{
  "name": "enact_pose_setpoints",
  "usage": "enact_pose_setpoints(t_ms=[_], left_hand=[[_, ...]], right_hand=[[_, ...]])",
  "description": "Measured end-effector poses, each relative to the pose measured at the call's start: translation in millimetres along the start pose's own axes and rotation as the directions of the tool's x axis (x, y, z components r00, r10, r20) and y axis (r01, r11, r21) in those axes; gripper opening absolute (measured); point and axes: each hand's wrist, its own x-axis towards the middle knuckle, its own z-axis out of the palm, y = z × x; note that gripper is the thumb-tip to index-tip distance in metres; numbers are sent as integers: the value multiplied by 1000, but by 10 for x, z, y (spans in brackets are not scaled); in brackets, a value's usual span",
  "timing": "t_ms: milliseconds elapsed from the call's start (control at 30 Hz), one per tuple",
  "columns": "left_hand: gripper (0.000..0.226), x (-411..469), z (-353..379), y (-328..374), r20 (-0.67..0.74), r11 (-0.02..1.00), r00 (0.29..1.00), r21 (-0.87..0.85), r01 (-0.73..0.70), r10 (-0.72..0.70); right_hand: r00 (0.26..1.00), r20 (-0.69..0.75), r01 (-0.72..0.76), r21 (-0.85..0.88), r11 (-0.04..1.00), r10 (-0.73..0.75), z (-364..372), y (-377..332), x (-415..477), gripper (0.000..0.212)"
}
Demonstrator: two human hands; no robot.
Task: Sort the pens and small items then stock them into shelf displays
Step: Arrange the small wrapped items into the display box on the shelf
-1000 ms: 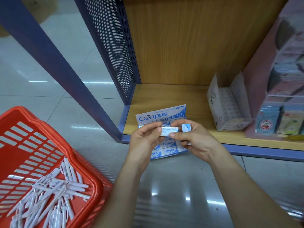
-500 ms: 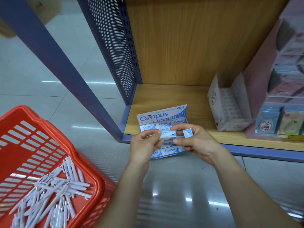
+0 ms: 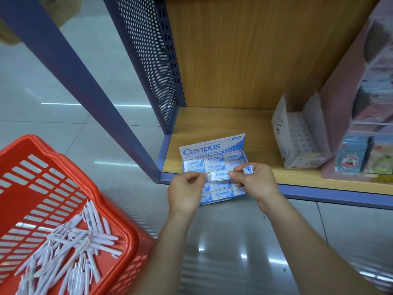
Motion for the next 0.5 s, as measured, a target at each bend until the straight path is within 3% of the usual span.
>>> enact_pose_setpoints(t_ms=[67,100,233,367,500], left_hand=[[2,59,-51,-78,-116,979,989,191,-68,92],[9,83,-76,-120,-125,962,985,261,-85,121],[41,124,-48,-329,-18,968,997,240,-71,77],[50,9,73,-263,-18,921,987,362,-142,159],[50,-24,183,-190,-78,890,986,445,-97,146]], right_hand=[[994,-111,7,-76,997,-16,51,62,65,18],[988,-152,11,-123,992,-29,80,85,87,21],[974,-206,40,-240,970,-91,188,82,88,22],[963,-198,100,-374,922,-185,286,49,48,15],[960,-181,119,-426,897,-213,298,84,47,5]])
